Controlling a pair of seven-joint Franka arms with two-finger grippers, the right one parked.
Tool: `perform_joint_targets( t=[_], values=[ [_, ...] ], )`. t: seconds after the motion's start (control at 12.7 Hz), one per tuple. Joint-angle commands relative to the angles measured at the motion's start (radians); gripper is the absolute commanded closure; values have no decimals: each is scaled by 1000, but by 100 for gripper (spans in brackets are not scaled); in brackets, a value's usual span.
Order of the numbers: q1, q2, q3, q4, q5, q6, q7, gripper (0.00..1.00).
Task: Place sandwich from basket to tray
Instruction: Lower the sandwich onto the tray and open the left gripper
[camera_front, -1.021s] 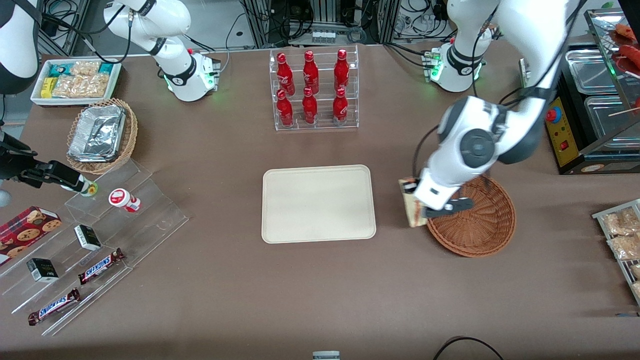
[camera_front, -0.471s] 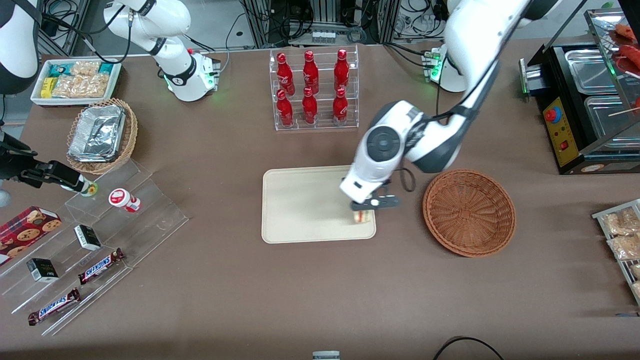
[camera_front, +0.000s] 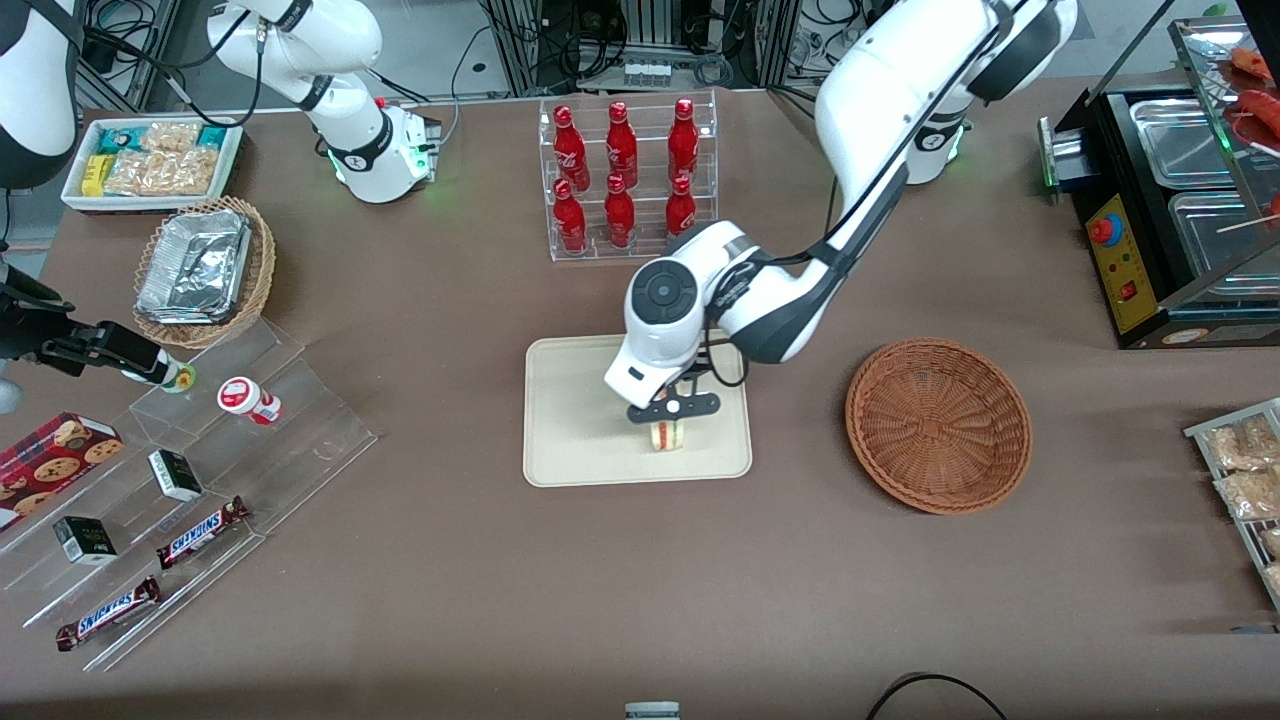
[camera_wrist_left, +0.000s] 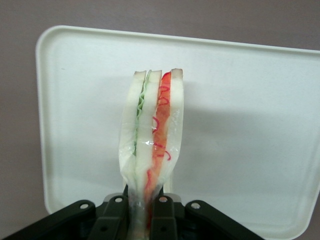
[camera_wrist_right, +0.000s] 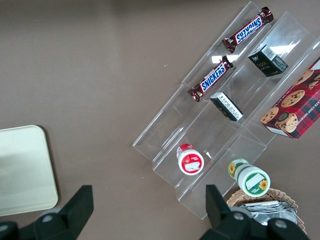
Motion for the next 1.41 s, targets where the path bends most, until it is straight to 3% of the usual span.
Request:
perform_joint_targets(
  t=[0.0,0.79,0.86,0.94,1.34],
  values=[
    [-31,50,10,72,22,-18,-52,100],
    [-57,105,8,87,16,16,-132,100],
    [-57,108,8,89,13,16,-133,60],
    [-57,110,8,90,15,16,-130,1],
    [-42,78,11,113,16,-1,-115,0]
  ],
)
